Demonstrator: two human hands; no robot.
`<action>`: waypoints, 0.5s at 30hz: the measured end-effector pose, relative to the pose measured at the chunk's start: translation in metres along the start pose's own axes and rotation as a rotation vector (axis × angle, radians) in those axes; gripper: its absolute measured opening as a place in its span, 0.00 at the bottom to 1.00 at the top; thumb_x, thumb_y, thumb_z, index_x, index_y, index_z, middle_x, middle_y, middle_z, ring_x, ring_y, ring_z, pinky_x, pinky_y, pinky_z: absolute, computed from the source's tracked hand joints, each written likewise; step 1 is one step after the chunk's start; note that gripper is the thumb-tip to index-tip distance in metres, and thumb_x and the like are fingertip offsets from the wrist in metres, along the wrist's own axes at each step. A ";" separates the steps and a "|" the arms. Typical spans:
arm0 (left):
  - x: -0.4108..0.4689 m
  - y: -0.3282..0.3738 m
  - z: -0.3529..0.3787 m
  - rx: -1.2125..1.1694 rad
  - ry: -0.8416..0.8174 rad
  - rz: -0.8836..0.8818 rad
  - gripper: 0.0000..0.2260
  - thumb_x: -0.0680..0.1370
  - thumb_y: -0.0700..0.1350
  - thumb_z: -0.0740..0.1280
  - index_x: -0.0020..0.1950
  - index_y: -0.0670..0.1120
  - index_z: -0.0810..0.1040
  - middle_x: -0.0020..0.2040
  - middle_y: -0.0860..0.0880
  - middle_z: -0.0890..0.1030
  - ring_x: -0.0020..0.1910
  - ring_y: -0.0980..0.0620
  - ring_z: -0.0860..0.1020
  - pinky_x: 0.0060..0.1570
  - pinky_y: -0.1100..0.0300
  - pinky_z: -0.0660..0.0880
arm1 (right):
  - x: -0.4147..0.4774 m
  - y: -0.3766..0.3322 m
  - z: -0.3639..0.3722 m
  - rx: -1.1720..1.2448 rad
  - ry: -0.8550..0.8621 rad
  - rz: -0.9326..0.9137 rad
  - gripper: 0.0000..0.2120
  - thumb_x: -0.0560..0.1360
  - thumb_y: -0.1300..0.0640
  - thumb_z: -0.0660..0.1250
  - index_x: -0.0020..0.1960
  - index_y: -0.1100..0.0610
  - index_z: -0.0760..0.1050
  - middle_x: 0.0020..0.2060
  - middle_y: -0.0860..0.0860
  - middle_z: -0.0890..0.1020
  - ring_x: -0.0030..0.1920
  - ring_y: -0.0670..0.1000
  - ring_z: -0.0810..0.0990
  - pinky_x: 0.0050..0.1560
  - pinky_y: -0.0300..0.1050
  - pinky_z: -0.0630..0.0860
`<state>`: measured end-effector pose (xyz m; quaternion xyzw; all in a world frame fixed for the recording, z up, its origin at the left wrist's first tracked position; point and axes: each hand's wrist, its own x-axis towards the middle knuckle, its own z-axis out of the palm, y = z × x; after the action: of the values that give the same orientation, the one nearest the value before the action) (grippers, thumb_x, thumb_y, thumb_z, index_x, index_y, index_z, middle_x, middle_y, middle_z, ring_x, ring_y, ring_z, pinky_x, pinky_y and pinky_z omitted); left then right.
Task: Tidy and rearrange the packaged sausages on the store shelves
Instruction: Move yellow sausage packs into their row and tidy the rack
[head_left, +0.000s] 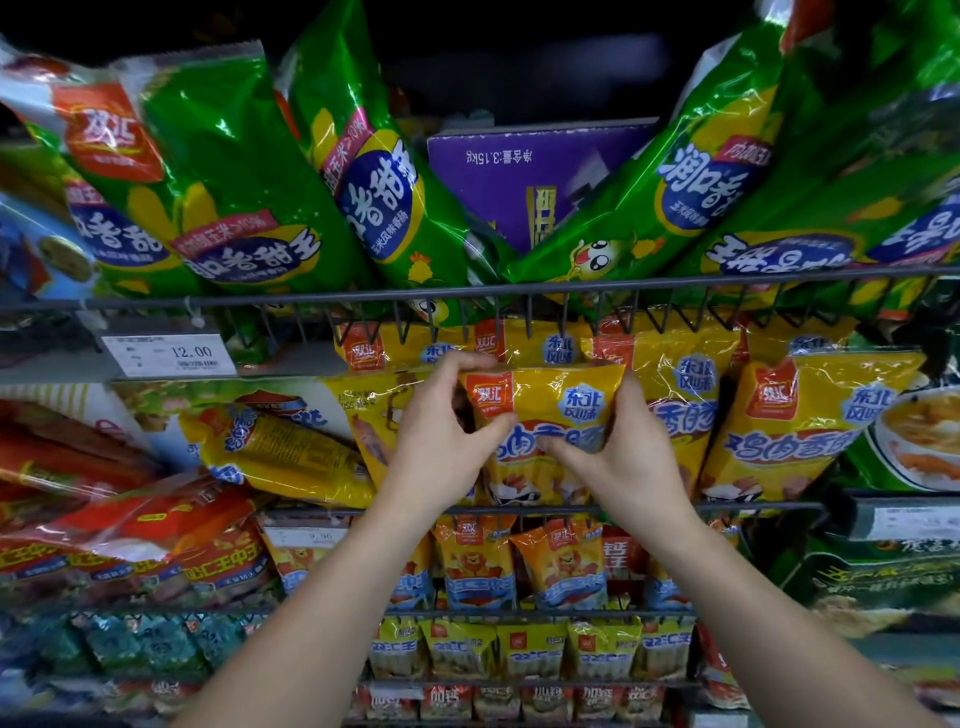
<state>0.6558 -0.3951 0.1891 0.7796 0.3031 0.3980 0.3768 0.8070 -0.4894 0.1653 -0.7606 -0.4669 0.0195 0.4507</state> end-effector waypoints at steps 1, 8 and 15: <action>0.001 0.000 0.001 0.008 0.010 0.002 0.20 0.73 0.43 0.76 0.60 0.55 0.73 0.55 0.57 0.80 0.52 0.63 0.79 0.50 0.68 0.77 | -0.002 0.001 0.001 0.007 0.019 -0.011 0.44 0.67 0.45 0.78 0.73 0.62 0.61 0.47 0.51 0.82 0.46 0.51 0.83 0.46 0.50 0.82; 0.010 -0.006 0.009 0.098 0.074 -0.004 0.20 0.72 0.46 0.76 0.59 0.57 0.72 0.54 0.57 0.80 0.52 0.59 0.80 0.52 0.60 0.78 | -0.016 0.012 0.010 0.057 0.366 -0.261 0.40 0.70 0.55 0.78 0.75 0.57 0.60 0.68 0.56 0.69 0.68 0.55 0.71 0.68 0.49 0.72; 0.020 -0.010 0.020 0.266 0.129 0.077 0.15 0.72 0.46 0.76 0.57 0.50 0.78 0.54 0.54 0.80 0.54 0.54 0.78 0.55 0.54 0.77 | -0.007 0.025 0.019 -0.401 0.350 -0.611 0.23 0.70 0.62 0.75 0.64 0.54 0.76 0.65 0.57 0.73 0.64 0.61 0.71 0.59 0.55 0.73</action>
<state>0.6808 -0.3806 0.1807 0.8065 0.3468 0.4178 0.2342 0.8121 -0.4853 0.1334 -0.6515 -0.5823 -0.3365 0.3512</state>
